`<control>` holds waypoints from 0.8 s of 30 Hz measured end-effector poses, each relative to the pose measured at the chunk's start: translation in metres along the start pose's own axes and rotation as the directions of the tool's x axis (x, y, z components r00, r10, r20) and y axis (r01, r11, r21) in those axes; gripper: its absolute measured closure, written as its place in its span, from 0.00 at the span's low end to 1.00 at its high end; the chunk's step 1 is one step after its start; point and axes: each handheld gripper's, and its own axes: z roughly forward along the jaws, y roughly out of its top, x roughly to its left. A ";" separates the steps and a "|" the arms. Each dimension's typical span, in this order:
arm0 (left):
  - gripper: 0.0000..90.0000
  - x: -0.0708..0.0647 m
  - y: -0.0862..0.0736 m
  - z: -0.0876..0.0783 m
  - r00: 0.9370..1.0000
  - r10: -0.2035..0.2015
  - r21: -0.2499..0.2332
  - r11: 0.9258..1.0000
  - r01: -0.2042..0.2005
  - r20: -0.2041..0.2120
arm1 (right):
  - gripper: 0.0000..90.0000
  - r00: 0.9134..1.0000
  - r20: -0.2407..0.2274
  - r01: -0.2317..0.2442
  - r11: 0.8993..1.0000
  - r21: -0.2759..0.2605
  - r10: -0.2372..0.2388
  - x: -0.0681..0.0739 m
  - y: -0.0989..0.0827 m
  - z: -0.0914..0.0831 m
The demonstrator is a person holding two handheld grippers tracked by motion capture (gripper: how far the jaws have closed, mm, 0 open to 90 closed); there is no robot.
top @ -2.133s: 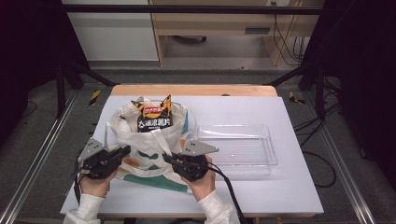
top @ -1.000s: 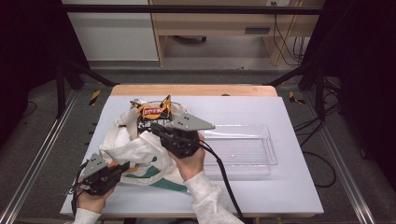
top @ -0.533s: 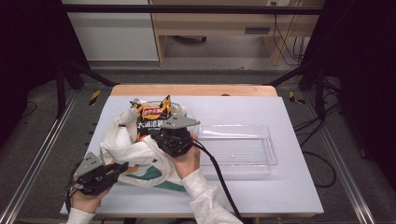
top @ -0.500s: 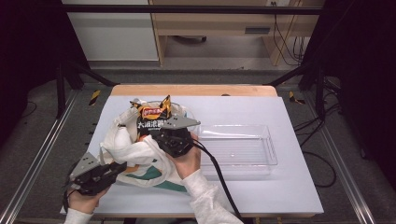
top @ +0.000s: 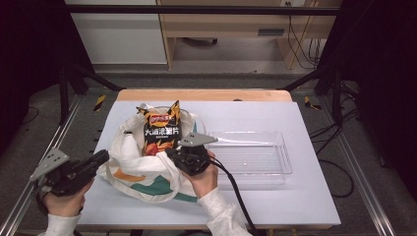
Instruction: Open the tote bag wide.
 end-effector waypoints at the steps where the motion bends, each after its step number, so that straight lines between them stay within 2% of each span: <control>1: 0.92 -0.001 0.002 0.005 1.000 0.000 0.000 1.000 0.000 -0.003 | 1.00 1.000 0.000 0.000 1.000 0.000 0.000 0.000 0.000 0.000; 3: 0.94 -0.004 0.007 0.019 1.000 0.000 0.010 1.000 0.000 0.009 | 1.00 1.000 -0.003 -0.001 1.000 0.004 0.001 0.001 -0.005 -0.002; 4: 0.94 -0.008 0.008 0.030 1.000 0.016 0.025 1.000 -0.016 0.014 | 1.00 1.000 -0.005 -0.002 1.000 0.006 0.002 0.001 -0.007 -0.002; 6: 0.96 -0.011 0.006 0.042 1.000 0.017 0.053 0.998 -0.018 0.023 | 1.00 1.000 -0.010 -0.006 1.000 0.010 0.006 0.002 -0.014 -0.003; 9: 0.98 -0.016 -0.004 0.053 0.999 0.037 0.111 0.993 -0.040 0.035 | 1.00 1.000 -0.011 -0.005 1.000 0.014 0.005 0.002 -0.020 -0.004; 10: 0.99 -0.017 -0.009 0.056 0.997 0.059 0.120 0.991 -0.065 0.049 | 1.00 1.000 -0.012 -0.006 1.000 0.014 0.006 0.002 -0.021 -0.004; 11: 1.00 -0.017 -0.014 0.055 0.996 0.075 0.132 0.988 -0.080 0.043 | 1.00 1.000 -0.018 -0.009 1.000 0.020 0.009 0.002 -0.023 -0.004; 12: 1.00 -0.018 -0.019 0.051 0.997 0.064 0.158 0.985 -0.070 0.038 | 1.00 1.000 -0.022 -0.010 1.000 0.023 0.010 0.002 -0.025 -0.003; 15: 1.00 -0.018 -0.031 0.046 0.997 0.061 0.183 0.981 -0.068 0.043 | 1.00 0.999 -0.032 -0.011 1.000 0.022 0.011 0.005 -0.027 -0.001; 19: 1.00 -0.018 -0.043 0.045 0.996 0.058 0.214 0.974 -0.070 0.062 | 1.00 0.999 -0.041 -0.019 1.000 -0.010 0.018 0.008 -0.021 0.001; 24: 1.00 -0.029 -0.051 0.053 0.991 0.098 0.255 0.960 -0.117 0.086 | 1.00 0.999 -0.046 -0.012 0.999 -0.035 0.011 0.015 -0.011 0.007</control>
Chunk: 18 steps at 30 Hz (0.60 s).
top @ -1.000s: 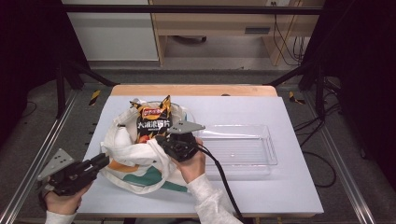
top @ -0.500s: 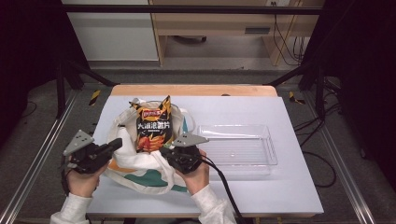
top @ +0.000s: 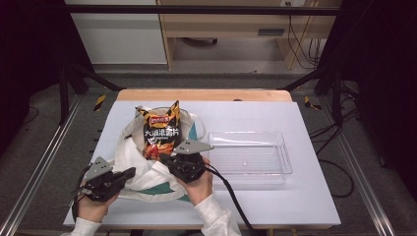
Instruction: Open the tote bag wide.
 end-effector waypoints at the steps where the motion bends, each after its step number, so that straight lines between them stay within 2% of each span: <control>1: 1.00 -0.002 -0.001 0.001 1.000 0.011 0.008 1.000 -0.011 0.001 | 1.00 1.000 -0.001 0.001 1.000 -0.001 -0.001 0.001 0.001 0.001; 7: 1.00 -0.013 -0.007 0.008 0.999 0.045 0.047 0.998 -0.046 0.023 | 1.00 1.000 0.007 0.002 1.000 -0.005 -0.002 0.003 0.006 0.006; 11: 1.00 -0.016 -0.010 0.010 0.998 0.064 0.067 0.996 -0.066 0.020 | 1.00 0.999 0.035 0.013 0.998 0.056 -0.015 0.003 -0.006 0.011; 15: 0.99 -0.015 -0.007 0.007 0.998 0.062 0.049 0.997 -0.062 0.013 | 1.00 0.998 0.054 0.005 0.996 0.091 -0.010 0.001 -0.025 0.011; 18: 0.96 -0.009 0.000 0.003 0.999 0.050 0.012 0.999 -0.049 -0.018 | 1.00 0.998 0.062 -0.014 0.994 0.111 0.007 -0.002 -0.038 0.009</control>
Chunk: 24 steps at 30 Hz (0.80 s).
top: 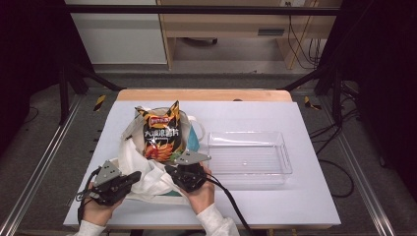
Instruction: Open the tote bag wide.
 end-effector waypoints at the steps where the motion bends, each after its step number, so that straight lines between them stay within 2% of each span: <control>1: 0.96 0.002 0.001 0.000 1.000 -0.010 -0.006 1.000 0.010 -0.006 | 1.00 1.000 -0.001 -0.013 1.000 0.008 0.013 -0.002 -0.006 0.000; 4: 0.96 0.013 0.003 0.004 0.999 -0.035 -0.011 0.999 0.035 -0.041 | 1.00 1.000 0.000 -0.031 0.999 0.030 0.031 -0.005 -0.019 0.001; 8: 0.97 0.027 -0.005 0.012 0.995 -0.057 0.025 0.998 0.059 -0.084 | 1.00 0.999 0.008 -0.043 0.998 0.041 0.043 -0.007 -0.030 0.001; 12: 0.98 0.037 -0.014 0.014 0.991 -0.058 0.066 0.996 0.066 -0.116 | 1.00 0.999 0.034 -0.014 0.999 0.042 0.013 -0.004 -0.036 0.000; 15: 1.00 0.040 -0.020 0.018 0.991 -0.057 0.101 0.992 0.070 -0.124 | 1.00 0.998 0.059 -0.008 0.999 0.040 0.005 -0.004 -0.040 -0.002; 18: 1.00 0.040 -0.022 0.022 0.990 -0.053 0.124 0.990 0.070 -0.134 | 1.00 0.996 0.082 -0.030 0.999 0.035 0.027 -0.008 -0.046 -0.006; 24: 1.00 0.039 -0.023 0.024 0.988 -0.059 0.143 0.986 0.080 -0.145 | 1.00 0.993 0.117 -0.039 0.999 0.023 0.036 -0.011 -0.053 -0.009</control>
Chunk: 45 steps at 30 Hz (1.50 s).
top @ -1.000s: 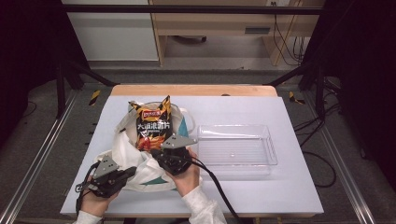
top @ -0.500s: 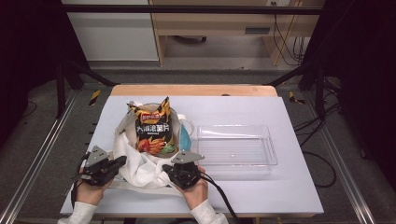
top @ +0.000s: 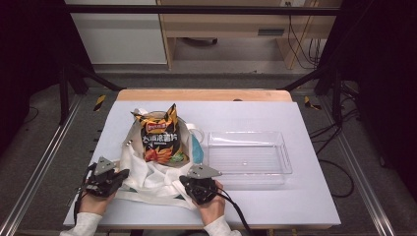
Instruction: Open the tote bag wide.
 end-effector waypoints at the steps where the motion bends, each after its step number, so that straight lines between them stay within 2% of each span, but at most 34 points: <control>1: 1.00 0.000 0.000 0.000 1.000 -0.001 0.003 1.000 0.001 0.000 | 1.00 1.000 0.007 -0.006 1.000 0.001 0.006 0.000 -0.001 0.000; 2: 1.00 0.000 0.000 0.000 1.000 -0.001 0.017 1.000 0.001 0.004 | 1.00 1.000 0.011 -0.006 1.000 0.000 0.006 0.000 -0.001 -0.001; 7: 1.00 -0.003 -0.005 0.000 1.000 -0.007 0.028 1.000 0.006 0.015 | 1.00 0.998 0.066 -0.015 1.000 0.016 0.014 -0.005 -0.008 -0.005; 9: 1.00 -0.006 -0.005 0.000 1.000 0.014 0.036 0.999 -0.014 0.005 | 1.00 0.996 0.087 -0.032 0.999 0.032 0.030 -0.010 -0.015 -0.007; 10: 1.00 -0.007 -0.005 0.000 1.000 0.026 0.042 0.999 -0.026 0.004 | 1.00 0.996 0.082 -0.045 0.998 0.033 0.042 -0.013 -0.019 -0.007; 13: 1.00 -0.006 -0.004 0.000 1.000 0.023 0.037 0.999 -0.024 0.007 | 1.00 0.995 0.071 -0.067 0.997 0.028 0.065 -0.017 -0.024 -0.010; 16: 0.96 -0.004 0.002 -0.005 0.999 -0.004 -0.001 1.000 0.004 0.033 | 1.00 0.996 0.083 -0.048 0.998 0.038 0.045 -0.015 -0.024 -0.009; 19: 0.93 -0.001 0.013 -0.011 1.000 -0.004 -0.061 0.998 0.004 -0.002 | 1.00 0.996 0.081 -0.040 0.998 0.038 0.037 -0.016 -0.024 -0.009; 20: 0.93 0.003 0.020 -0.013 1.000 -0.017 -0.093 0.996 0.015 -0.022 | 1.00 0.996 0.081 -0.039 0.999 0.038 0.036 -0.016 -0.025 -0.008; 22: 0.94 0.012 0.030 -0.012 0.998 -0.050 -0.133 0.990 0.045 -0.033 | 1.00 0.996 0.085 -0.037 0.999 0.037 0.034 -0.015 -0.025 -0.008; 24: 0.96 0.018 0.037 -0.007 0.998 -0.057 -0.156 0.986 0.051 -0.038 | 1.00 0.996 0.084 -0.036 0.999 0.034 0.033 -0.015 -0.025 -0.008; 26: 0.98 0.020 0.041 0.001 0.996 -0.045 -0.155 0.987 0.033 -0.072 | 1.00 0.996 0.084 -0.040 0.999 0.032 0.037 -0.015 -0.025 -0.008; 30: 1.00 0.023 0.033 0.018 0.987 -0.016 -0.082 0.997 0.003 -0.160 | 1.00 0.996 0.079 -0.051 0.998 0.026 0.049 -0.016 -0.026 -0.009; 31: 1.00 0.025 0.030 0.020 0.988 -0.012 -0.066 0.998 0.002 -0.152 | 1.00 0.996 0.077 -0.054 0.998 0.023 0.052 -0.016 -0.025 -0.009; 32: 1.00 0.028 0.024 0.023 0.992 -0.028 -0.059 0.998 0.021 -0.125 | 1.00 0.996 0.075 -0.056 0.998 0.025 0.054 -0.016 -0.025 -0.009; 34: 1.00 0.029 0.021 0.024 0.992 -0.037 -0.046 0.998 0.032 -0.119 | 1.00 0.996 0.070 -0.059 0.998 0.021 0.058 -0.017 -0.023 -0.009; 37: 1.00 0.027 0.020 0.028 0.992 -0.020 -0.020 1.000 0.018 -0.123 | 1.00 0.996 0.073 -0.059 0.998 0.007 0.058 -0.018 -0.020 -0.010; 40: 1.00 0.027 0.017 0.033 0.993 -0.006 0.010 1.000 0.008 -0.117 | 1.00 0.995 0.090 -0.033 0.998 -0.050 0.037 -0.015 -0.013 -0.014; 42: 1.00 0.028 0.016 0.033 0.994 -0.017 0.005 1.000 0.018 -0.107 | 1.00 0.994 0.110 -0.015 0.997 -0.075 0.023 -0.012 -0.009 -0.015; 45: 1.00 0.029 0.015 0.033 0.994 -0.020 0.002 1.000 0.021 -0.104 | 1.00 0.990 0.143 0.003 0.997 -0.082 0.009 -0.010 0.000 -0.013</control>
